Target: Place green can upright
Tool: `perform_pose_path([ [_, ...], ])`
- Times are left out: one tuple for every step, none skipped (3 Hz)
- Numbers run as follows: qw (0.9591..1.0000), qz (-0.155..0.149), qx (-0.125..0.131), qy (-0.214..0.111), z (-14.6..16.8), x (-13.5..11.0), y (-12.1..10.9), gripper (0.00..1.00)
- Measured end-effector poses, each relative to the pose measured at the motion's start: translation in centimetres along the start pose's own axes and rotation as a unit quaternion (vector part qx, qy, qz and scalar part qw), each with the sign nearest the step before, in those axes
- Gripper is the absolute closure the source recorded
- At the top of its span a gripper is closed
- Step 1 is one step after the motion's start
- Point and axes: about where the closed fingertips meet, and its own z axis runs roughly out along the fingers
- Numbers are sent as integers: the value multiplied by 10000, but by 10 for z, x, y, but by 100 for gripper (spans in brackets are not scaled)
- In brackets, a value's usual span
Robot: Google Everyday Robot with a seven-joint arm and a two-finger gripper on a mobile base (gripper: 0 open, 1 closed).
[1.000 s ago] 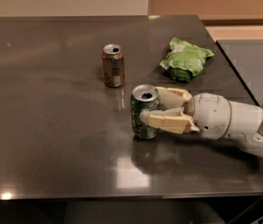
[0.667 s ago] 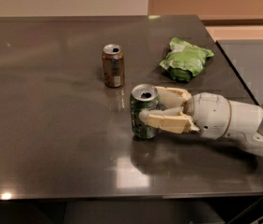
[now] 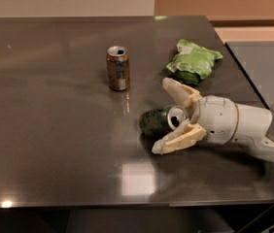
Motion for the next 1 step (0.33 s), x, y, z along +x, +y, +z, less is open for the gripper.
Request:
perform_pose_path([
  [10000,0,-1,0,0,0,0,0],
])
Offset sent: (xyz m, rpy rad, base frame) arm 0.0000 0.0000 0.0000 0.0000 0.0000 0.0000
